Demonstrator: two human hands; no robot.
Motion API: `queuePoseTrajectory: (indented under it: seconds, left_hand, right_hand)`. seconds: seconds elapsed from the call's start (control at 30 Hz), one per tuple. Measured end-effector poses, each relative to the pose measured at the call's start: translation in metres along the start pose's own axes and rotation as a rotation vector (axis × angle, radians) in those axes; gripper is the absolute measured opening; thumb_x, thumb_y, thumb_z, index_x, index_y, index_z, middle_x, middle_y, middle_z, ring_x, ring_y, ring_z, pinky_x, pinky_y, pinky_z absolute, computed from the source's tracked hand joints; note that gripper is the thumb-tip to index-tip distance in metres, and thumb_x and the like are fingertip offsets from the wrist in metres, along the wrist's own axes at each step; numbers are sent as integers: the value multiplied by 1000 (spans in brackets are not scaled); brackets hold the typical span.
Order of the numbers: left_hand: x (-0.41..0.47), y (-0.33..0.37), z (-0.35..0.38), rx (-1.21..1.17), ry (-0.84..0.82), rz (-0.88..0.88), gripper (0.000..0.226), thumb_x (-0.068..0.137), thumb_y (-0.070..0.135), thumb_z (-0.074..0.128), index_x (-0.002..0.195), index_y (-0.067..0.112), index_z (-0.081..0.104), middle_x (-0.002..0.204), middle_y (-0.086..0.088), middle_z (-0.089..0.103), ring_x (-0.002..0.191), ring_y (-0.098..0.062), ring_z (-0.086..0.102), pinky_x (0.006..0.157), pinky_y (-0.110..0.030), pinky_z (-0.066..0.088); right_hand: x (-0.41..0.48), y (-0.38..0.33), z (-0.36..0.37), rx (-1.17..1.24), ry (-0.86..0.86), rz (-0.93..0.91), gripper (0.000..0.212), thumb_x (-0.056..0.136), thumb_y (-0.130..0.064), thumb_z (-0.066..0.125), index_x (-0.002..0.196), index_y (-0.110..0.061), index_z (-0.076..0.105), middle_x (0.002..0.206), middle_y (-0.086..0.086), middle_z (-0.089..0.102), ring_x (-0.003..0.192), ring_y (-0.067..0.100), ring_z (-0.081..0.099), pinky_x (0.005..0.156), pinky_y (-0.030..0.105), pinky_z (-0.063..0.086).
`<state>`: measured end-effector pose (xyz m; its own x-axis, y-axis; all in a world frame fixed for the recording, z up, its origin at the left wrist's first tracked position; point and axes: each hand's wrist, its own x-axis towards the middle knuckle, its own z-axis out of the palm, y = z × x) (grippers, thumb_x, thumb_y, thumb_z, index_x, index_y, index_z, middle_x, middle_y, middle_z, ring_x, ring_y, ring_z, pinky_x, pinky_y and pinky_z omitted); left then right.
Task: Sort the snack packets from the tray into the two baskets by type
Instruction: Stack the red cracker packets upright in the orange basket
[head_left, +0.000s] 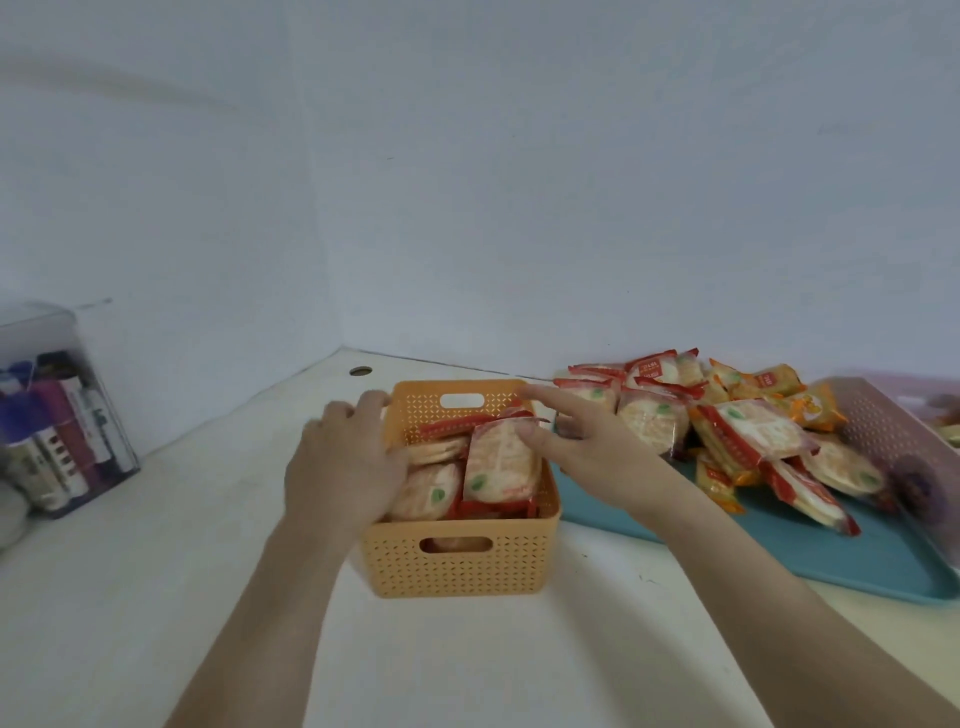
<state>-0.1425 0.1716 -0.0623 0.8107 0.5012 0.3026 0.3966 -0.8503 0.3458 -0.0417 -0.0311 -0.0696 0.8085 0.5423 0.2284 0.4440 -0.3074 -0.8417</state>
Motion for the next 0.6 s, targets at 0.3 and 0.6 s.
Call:
queuePoseTrajectory:
  seconds: [0.3, 0.6]
  left_hand:
    - [-8, -1, 4, -214, -64, -85, 33, 93, 17, 44, 123, 26, 53, 111, -1, 64, 97, -26, 58, 76, -32, 40]
    - [-36, 65, 17, -501, -31, 50, 39, 91, 16, 46, 124, 36, 52, 97, 5, 67, 92, -24, 62, 81, -37, 46]
  right_hand:
    - [-27, -3, 4, 157, -17, 136, 64, 89, -28, 67, 144, -33, 37, 136, -1, 54, 124, 17, 54, 91, 45, 56]
    - [-83, -17, -76, -335, 151, -34, 68, 82, -34, 72, 141, -38, 38, 127, -10, 55, 113, 11, 55, 94, 35, 49]
